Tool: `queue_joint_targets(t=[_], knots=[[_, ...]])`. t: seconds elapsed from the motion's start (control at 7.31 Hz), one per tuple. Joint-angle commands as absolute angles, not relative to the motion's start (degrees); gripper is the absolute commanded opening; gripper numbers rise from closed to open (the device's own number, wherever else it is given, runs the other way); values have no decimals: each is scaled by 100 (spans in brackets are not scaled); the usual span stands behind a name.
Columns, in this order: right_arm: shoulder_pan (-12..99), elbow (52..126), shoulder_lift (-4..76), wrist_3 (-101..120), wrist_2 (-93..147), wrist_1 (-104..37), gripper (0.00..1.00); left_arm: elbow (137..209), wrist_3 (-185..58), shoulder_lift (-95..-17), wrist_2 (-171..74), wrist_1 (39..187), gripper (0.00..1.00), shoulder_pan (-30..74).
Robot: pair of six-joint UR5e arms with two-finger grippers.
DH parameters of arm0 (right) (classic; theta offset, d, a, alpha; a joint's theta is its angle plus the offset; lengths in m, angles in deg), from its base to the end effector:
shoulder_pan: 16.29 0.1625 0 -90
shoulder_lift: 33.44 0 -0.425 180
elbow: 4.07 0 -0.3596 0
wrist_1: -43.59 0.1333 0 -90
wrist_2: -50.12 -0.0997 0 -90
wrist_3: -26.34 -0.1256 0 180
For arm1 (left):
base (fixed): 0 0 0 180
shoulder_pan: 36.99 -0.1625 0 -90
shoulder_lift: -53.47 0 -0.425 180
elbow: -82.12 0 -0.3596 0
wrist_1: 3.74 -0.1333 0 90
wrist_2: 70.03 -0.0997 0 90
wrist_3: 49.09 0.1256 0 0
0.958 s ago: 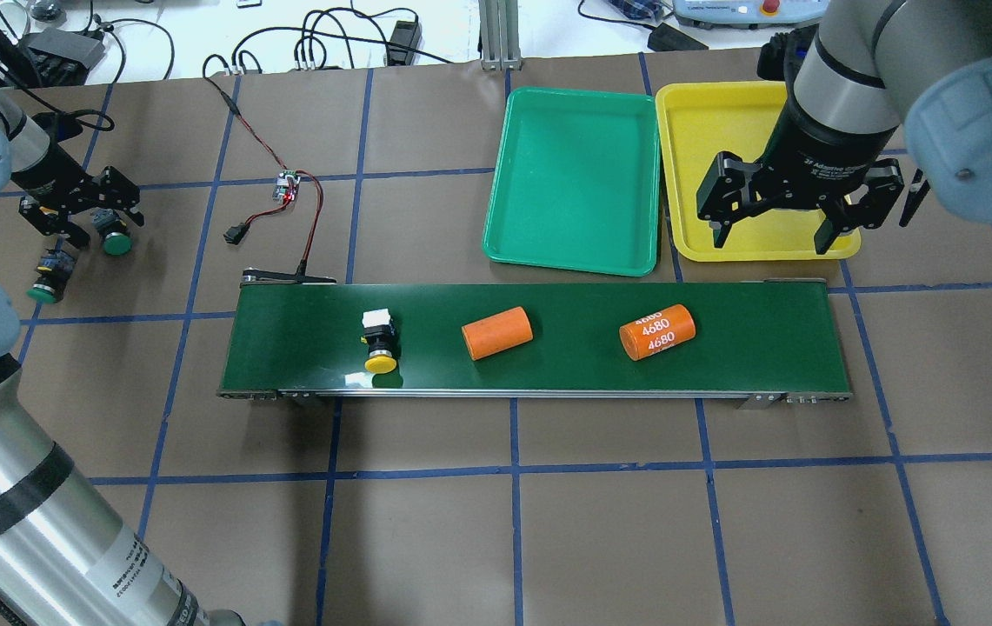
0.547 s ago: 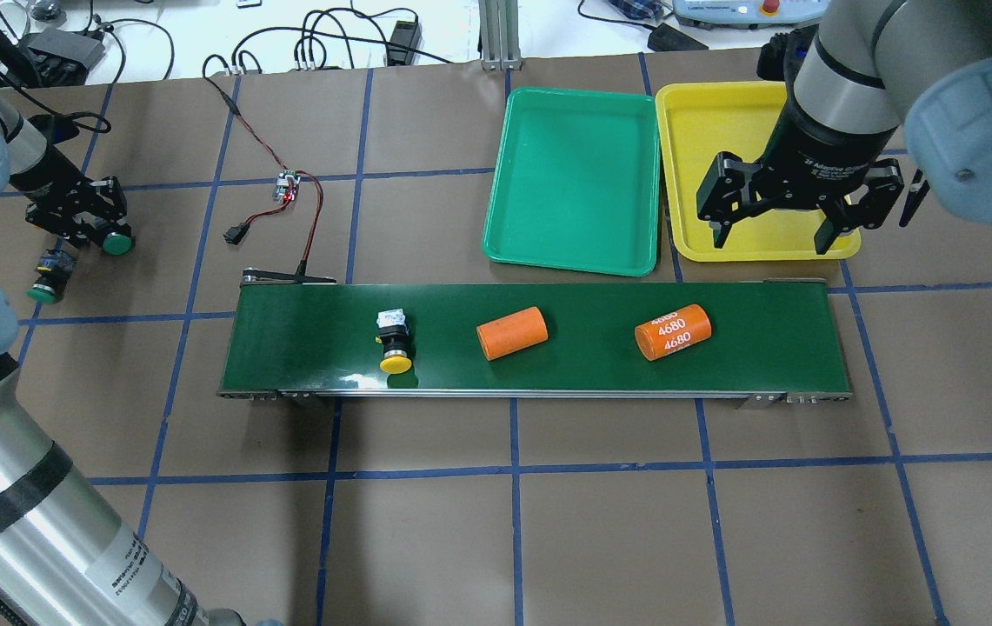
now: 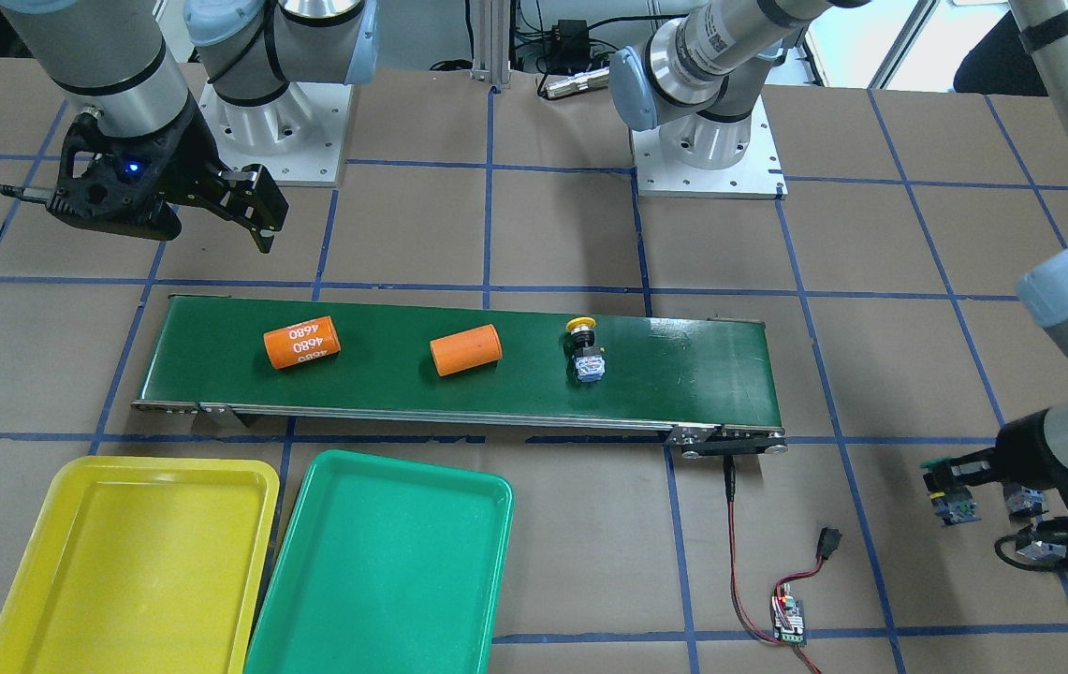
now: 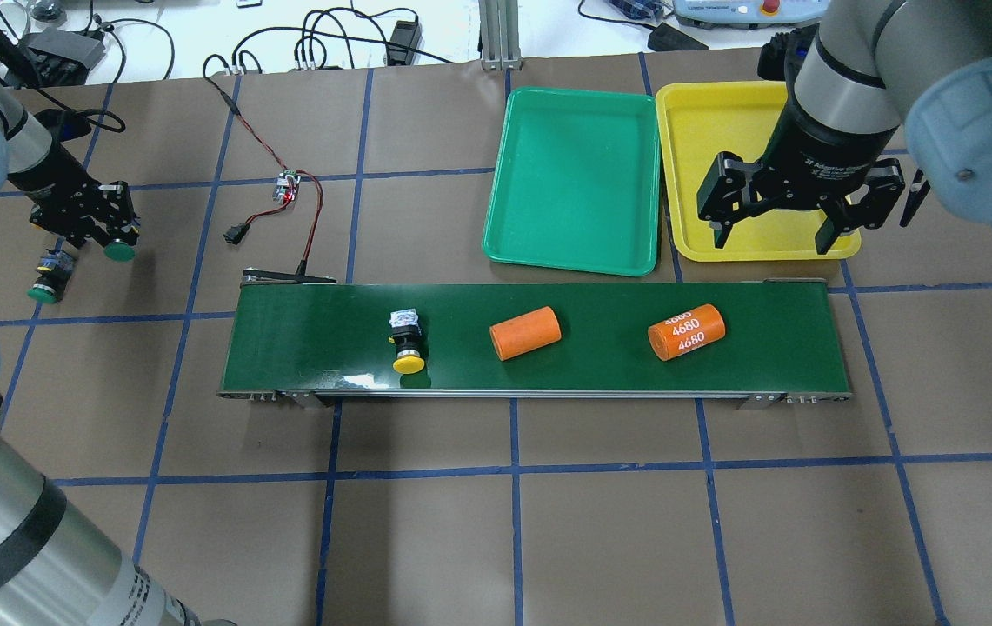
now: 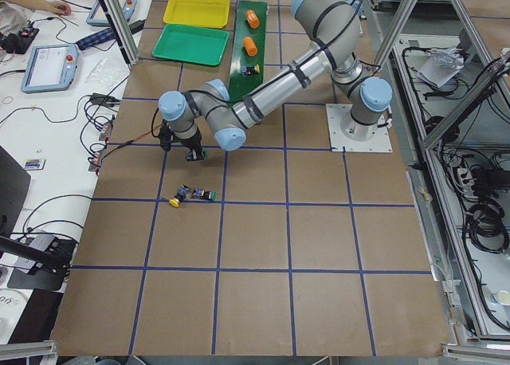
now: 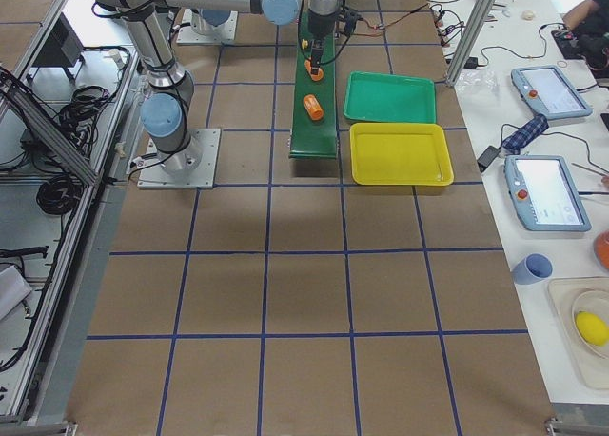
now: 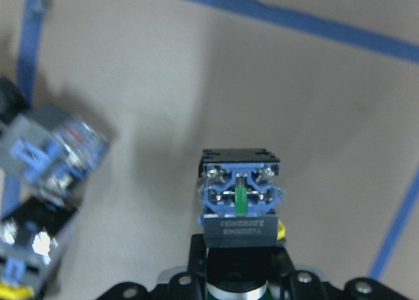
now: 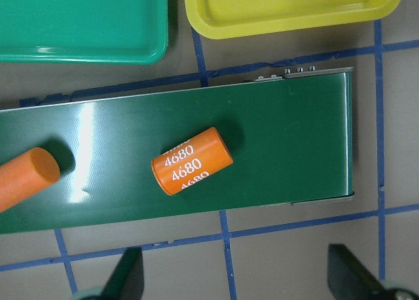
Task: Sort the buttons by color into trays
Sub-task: 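Place the held button on the belt's near end and release it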
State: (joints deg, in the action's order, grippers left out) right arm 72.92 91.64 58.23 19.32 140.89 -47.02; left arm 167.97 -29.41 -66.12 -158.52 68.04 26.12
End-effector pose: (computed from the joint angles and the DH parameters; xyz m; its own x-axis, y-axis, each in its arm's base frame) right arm 0.1256 -0.4401 0.4307 -0.9906 0.1349 0.0206 0.1359 0.9890 0.0577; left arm 0.1575 -0.6127 0.2405 -0.9892 -0.1305 0.0669 -0.1227 0.9864 0.1095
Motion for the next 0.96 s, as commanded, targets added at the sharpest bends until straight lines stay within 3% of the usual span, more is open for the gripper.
queue_joint_targets(t=[0.0, 0.41, 0.82], knots=[[7292, 9164, 5823, 1931, 14091, -4702, 100, 18163, -2572, -5250, -15828, 6842, 0, 3162], [7292, 9173, 5823, 1931, 14091, -4702, 100, 19442, -3286, -4261, -15326, 6711, 0, 4198], [7292, 9199, 5823, 1931, 14091, -4702, 100, 19813, -3600, -4398, -15370, 5994, 0, 4563]])
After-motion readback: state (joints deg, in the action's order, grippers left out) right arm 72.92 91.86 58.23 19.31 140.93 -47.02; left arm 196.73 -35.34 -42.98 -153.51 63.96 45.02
